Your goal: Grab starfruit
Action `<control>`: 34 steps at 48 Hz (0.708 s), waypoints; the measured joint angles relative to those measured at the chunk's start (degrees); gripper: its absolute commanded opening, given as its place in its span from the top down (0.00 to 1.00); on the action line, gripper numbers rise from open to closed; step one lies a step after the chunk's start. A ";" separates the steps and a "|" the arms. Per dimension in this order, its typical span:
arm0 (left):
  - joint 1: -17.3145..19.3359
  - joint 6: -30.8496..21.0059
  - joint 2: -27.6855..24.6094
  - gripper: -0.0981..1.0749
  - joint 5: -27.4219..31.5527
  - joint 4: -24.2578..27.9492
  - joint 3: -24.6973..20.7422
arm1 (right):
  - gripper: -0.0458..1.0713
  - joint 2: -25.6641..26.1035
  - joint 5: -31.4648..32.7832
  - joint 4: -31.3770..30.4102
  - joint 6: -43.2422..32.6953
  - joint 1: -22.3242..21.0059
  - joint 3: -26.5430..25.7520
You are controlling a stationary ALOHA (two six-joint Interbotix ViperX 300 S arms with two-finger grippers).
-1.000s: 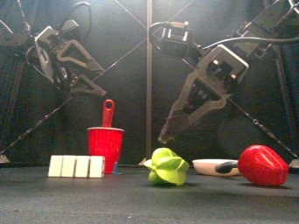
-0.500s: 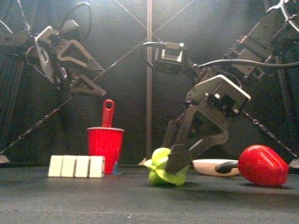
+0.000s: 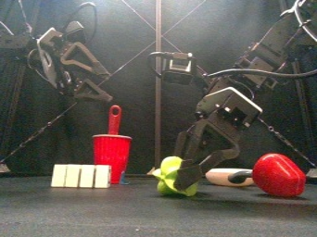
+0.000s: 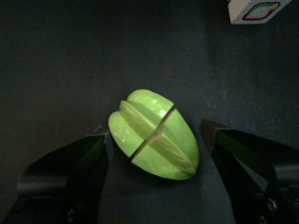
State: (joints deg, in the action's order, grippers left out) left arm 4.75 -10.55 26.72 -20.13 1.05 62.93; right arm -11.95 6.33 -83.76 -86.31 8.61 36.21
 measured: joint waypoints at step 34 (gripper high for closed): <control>0.35 0.09 1.14 0.03 0.00 0.44 0.97 | 0.37 2.02 0.97 0.79 0.00 0.09 -0.18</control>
State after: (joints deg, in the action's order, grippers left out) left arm 5.10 -10.46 27.86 -20.13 1.49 63.90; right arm -9.93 7.29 -82.97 -86.31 8.70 36.04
